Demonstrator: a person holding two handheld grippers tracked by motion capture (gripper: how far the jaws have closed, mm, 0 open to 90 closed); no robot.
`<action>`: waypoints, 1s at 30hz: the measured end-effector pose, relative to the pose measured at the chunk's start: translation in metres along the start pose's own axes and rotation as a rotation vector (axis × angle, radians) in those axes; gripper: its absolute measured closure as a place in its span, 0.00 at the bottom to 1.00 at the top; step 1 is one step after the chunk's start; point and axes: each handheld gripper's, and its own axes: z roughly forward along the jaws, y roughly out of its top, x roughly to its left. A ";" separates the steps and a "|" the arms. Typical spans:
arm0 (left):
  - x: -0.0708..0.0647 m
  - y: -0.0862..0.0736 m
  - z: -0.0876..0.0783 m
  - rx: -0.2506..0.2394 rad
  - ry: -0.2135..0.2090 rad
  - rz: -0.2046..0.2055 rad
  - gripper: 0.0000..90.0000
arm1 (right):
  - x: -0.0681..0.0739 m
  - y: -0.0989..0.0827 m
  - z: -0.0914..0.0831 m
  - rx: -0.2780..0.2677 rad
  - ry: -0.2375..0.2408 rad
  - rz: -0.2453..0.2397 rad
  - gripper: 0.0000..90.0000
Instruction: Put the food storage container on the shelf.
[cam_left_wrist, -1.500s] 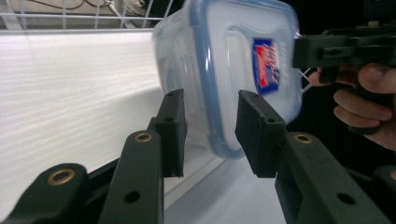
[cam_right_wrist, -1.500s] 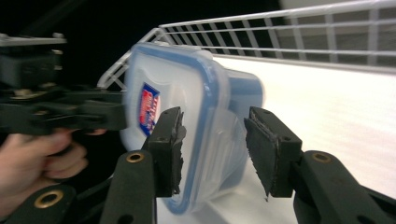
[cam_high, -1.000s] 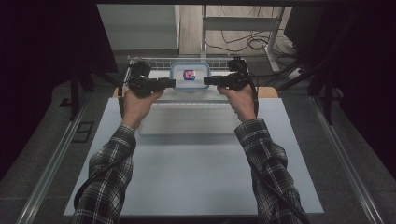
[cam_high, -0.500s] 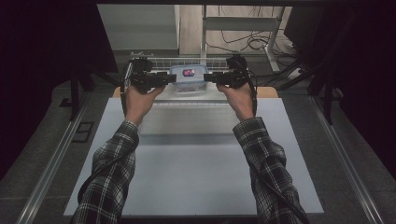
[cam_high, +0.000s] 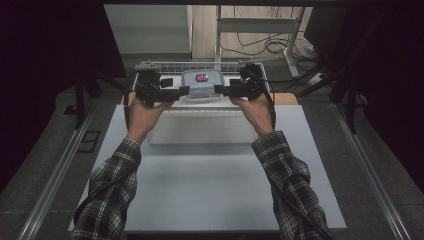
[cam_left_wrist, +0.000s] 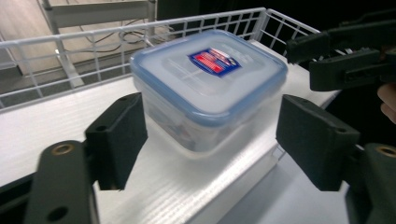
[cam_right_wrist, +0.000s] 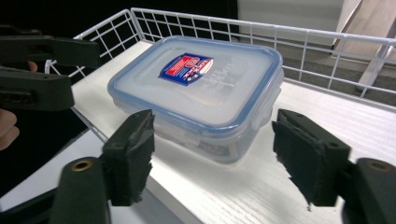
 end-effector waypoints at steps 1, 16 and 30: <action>-0.001 -0.002 0.000 0.002 0.002 0.003 0.21 | 0.002 -0.002 -0.001 -0.001 -0.016 -0.019 0.26; -0.018 -0.033 -0.005 0.028 -0.006 0.063 0.05 | 0.008 -0.023 -0.012 -0.002 -0.006 -0.074 0.09; -0.033 -0.073 -0.019 -0.024 -0.057 0.108 0.02 | 0.017 -0.061 -0.026 0.003 -0.001 -0.110 0.01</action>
